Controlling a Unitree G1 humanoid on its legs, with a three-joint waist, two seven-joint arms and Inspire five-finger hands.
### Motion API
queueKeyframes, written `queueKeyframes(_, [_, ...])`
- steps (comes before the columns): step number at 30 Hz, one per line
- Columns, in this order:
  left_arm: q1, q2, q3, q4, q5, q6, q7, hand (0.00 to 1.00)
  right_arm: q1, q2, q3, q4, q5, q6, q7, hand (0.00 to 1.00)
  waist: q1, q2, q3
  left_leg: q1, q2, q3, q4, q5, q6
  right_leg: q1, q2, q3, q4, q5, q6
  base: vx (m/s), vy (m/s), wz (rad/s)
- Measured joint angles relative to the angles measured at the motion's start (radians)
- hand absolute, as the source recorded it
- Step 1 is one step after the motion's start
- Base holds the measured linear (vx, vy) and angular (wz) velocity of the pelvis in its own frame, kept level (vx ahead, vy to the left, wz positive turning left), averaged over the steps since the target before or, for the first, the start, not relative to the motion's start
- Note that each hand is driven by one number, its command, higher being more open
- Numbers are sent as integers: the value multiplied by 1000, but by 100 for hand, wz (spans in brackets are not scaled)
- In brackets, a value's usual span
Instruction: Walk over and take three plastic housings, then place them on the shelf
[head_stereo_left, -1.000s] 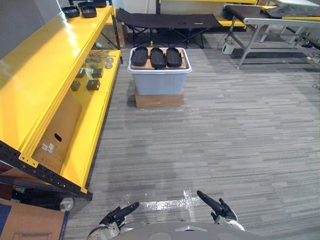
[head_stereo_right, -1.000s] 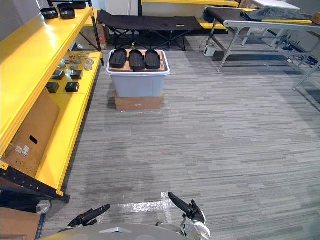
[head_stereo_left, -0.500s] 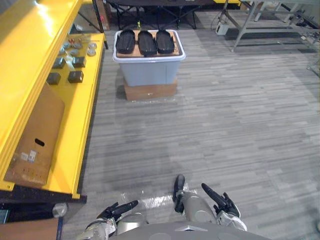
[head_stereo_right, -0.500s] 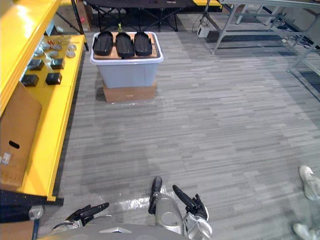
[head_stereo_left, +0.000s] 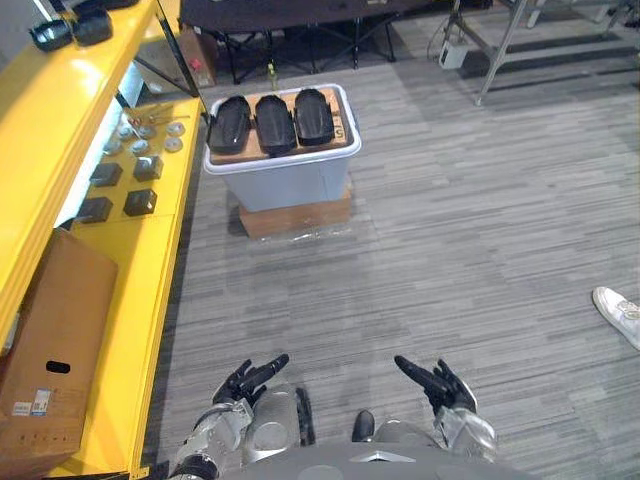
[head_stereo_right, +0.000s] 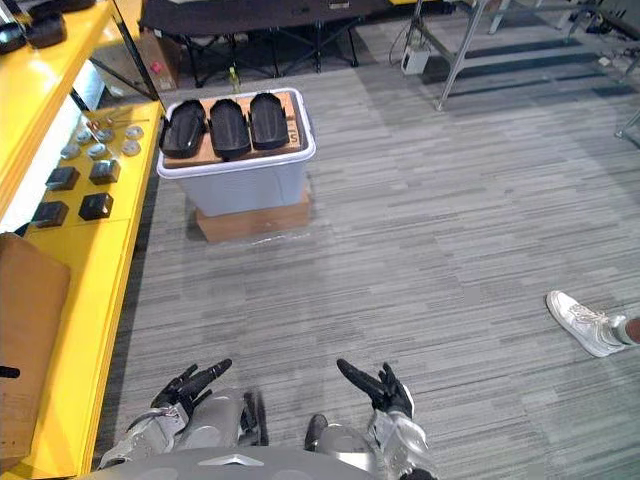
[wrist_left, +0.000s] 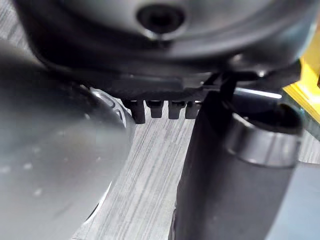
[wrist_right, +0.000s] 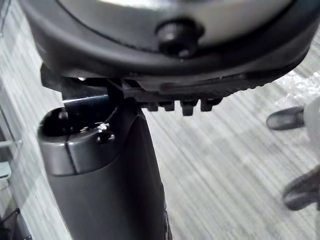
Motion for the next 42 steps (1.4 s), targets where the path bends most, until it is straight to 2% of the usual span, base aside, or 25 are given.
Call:
queueKeyframes(2, [4, -2, 6, 40, -2, 39, -1, 100, 4, -10, 12, -1, 2, -6, -11, 100, 8, 20, 7, 10, 8, 3, -124, 84, -3, 50, 16, 6, -16, -31, 33, 317, 175, -2])
queueKeyframes(4, [8, 15, 50, 64, -13, 73, 0, 100, 17, -12, 22, 0, 9, -6, -9, 100, 26, 14, 22, 16, 9, 36, -48, 166, 63, 82, -13, 24, 55, -145, 54, 330, 240, -3])
queueKeyframes(6, [17, 25, 80, 63, -16, 77, -2, 100, 23, -12, 36, -1, 11, -6, -8, 100, 31, -24, 11, -19, -18, 61, 84, 93, 160, 56, -75, 27, 164, -247, 87, 410, 219, -5])
queueKeyframes(7, [14, 33, 85, 62, -10, 81, -1, 100, 31, -9, 35, 3, 12, -5, -7, 100, 47, -52, -1, -18, -50, 82, 102, 37, 171, 12, -123, 32, 298, -281, 122, 569, 248, -19])
queueKeyframes(8, [6, 38, 85, 70, 10, 84, 6, 100, 9, -8, 37, 6, 16, -2, 1, 100, 46, -63, -2, -12, -71, 95, 119, -3, 188, -130, -198, 33, 610, -269, 160, 499, 209, -21])
queueKeyframes(9, [8, 40, 84, 74, 20, 83, 13, 100, -1, -1, 37, 6, 22, -2, 9, 100, 37, -65, -1, 10, -87, 98, 119, -20, 191, -226, -260, 29, 823, -194, 177, 569, 242, 4])
queueKeyframes(10, [13, 43, 82, 74, 36, 80, 24, 100, -12, 6, 41, 5, 37, -11, 13, 100, 28, -69, 7, 64, -108, 98, 117, -42, 206, -295, -330, 4, 1012, -201, 145, 481, 181, 16])
queueKeyframes(11, [19, 44, 80, 75, 42, 78, 30, 100, -10, -1, 42, 4, 47, -12, 18, 100, 19, -67, 8, 97, -111, 96, 115, -55, 213, -310, -348, -6, 1061, -209, 130, 905, 210, 62])
queueKeyframes(12, [32, 43, 13, 62, 41, 51, 46, 100, -23, -4, 64, -28, 99, -12, 21, 100, 3, -37, 18, 278, -103, 38, 3, -73, 208, -344, -301, -96, 776, -231, 107, 833, 85, 80])
queueKeyframes(13, [32, 44, 0, 57, 40, 33, 46, 100, -24, 0, 73, -29, 99, -11, 22, 100, -3, -37, 16, 299, -102, 13, -17, -83, 187, -358, -258, -104, 541, -200, 137, 805, 51, 82])
queueKeyframes(15, [29, 47, -3, 57, 38, 18, 51, 100, -16, 12, 74, -27, 100, -10, 22, 100, -4, -46, 16, 320, -102, -16, -15, -106, 164, -374, -220, -79, 310, -78, 107, 413, -128, 47])
queueKeyframes(18, [13, 42, -28, 65, 39, 3, 54, 100, -13, 13, 42, -28, 98, -16, 34, 100, -11, -40, 24, 370, -69, -73, -6, -166, 129, -369, -163, -1, 80, 93, 180, 360, -224, 48])
queueKeyframes(19, [12, 43, -45, 65, 42, -14, 50, 100, 4, 14, 28, -22, 97, -17, 40, 100, -6, -36, 30, 391, -63, -103, 6, -201, 105, -371, -163, 29, 108, 150, 158, 449, -354, 76])
queueKeyframes(20, [8, 31, -46, 61, 42, -24, 51, 100, 24, 7, 10, -17, 92, -10, 39, 100, -12, -20, 20, 410, -27, -131, 31, -239, 83, -376, -144, 35, 191, 161, 96, 723, -522, 83])
queueKeyframes(21, [11, -1, -49, 60, 40, -33, 47, 100, 39, -8, -34, -17, 80, -8, 36, 100, -13, 16, -6, 362, 21, -165, 156, -227, 49, -395, -125, -12, 297, 43, 51, 716, -516, 66])
queueKeyframes(25, [12, -12, -71, 58, 44, -85, 52, 100, 60, -14, -64, -18, 78, -10, 40, 100, -16, 37, -16, 215, 92, -171, 504, -132, -73, -282, -95, -71, 235, 1, 18, 454, -214, 31])
queueKeyframes(26, [12, -12, -72, 56, 44, -90, 52, 100, 59, -16, -65, -18, 78, -11, 40, 100, -20, 40, -16, 190, 97, -165, 548, -135, -72, -258, -89, -71, 206, -4, 16, 384, -49, 49])
queueKeyframes(28, [10, 1, -90, 13, 45, -92, 49, 100, 57, -23, -65, -22, 46, -15, 30, 100, -35, 34, -7, 118, 119, -126, 568, -182, -11, -167, -96, -106, 134, -2, 26, 234, -5, 60])
queueKeyframes(30, [19, 12, -115, -21, 49, -94, 48, 100, 59, -19, -64, -59, 39, -28, 5, 100, -31, 20, 3, 110, 116, -90, 331, -185, -19, -115, -121, -133, 103, 2, 47, 161, 61, 28])
queueKeyframes(31, [19, 13, -123, -33, 52, -92, 49, 100, 60, -20, -63, -116, 40, -37, -19, 100, -35, 22, 2, 90, 114, -90, 175, -143, -13, -109, -137, -139, 99, 0, 68, 124, 174, 1])
queueKeyframes(33, [24, 11, -138, -47, 57, -85, 50, 100, 64, -25, -50, -212, 40, -56, -59, 100, -34, 35, -3, 88, 108, -89, 37, 67, -12, -109, -157, -116, 106, -3, 128, 160, 262, -23])
queueKeyframes(34, [20, 13, -147, -49, 75, -80, 50, 100, 58, -18, -44, -229, 40, -57, -66, 100, -35, 29, -4, 97, 94, -81, 39, 69, 5, -104, -175, -102, 107, -1, 142, 203, 255, -20])
queueKeyframes(36, [7, 38, -189, -79, 141, -65, 48, 100, 53, -12, -22, -305, 43, -57, -70, 100, -33, -25, -11, 113, 16, -60, -11, 79, 24, -106, -239, -92, 81, 23, 181, 206, 224, 3])
queueKeyframes(38, [4, 48, -220, -107, 167, -57, 48, 100, 43, -10, -7, -337, 51, -57, -72, 100, -32, -44, -11, 114, -12, -44, -14, 81, 33, -100, -265, -87, 60, 39, 206, 169, 183, 0])
queueKeyframes(42, [4, 61, -233, -146, 162, -26, 60, 100, 61, -8, 11, -579, 37, -55, -75, 100, -35, -54, -12, 131, -36, -31, -27, 66, 56, -79, -283, -80, 33, 63, 222, 117, 100, -5])
